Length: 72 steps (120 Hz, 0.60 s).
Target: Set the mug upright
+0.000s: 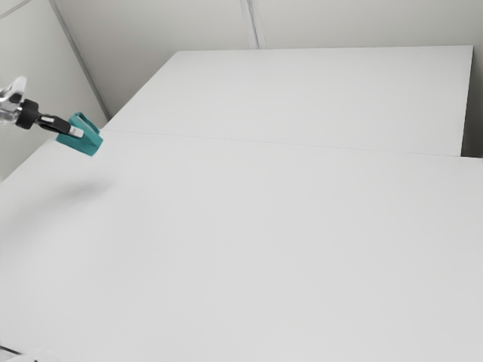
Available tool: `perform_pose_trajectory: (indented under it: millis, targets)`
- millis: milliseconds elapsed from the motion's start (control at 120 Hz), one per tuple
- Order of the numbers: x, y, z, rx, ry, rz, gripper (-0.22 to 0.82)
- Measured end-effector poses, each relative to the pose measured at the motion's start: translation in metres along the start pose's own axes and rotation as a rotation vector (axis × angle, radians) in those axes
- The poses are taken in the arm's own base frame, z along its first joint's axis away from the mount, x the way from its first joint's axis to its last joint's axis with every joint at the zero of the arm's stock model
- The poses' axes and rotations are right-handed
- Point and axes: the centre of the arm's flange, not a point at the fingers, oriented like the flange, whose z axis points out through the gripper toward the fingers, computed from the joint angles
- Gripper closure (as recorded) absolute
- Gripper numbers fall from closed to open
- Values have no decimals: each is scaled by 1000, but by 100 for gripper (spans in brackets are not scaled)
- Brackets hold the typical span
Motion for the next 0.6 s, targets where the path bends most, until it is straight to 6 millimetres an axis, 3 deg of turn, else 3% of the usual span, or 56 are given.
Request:
perform_pose_trajectory:
  millis: [150,250,600]
  targets:
    - [29,82,51,53,-156,76,79]
    - [38,122,85,106,-245,121,79]
    - [53,221,187,277,-434,261,79]
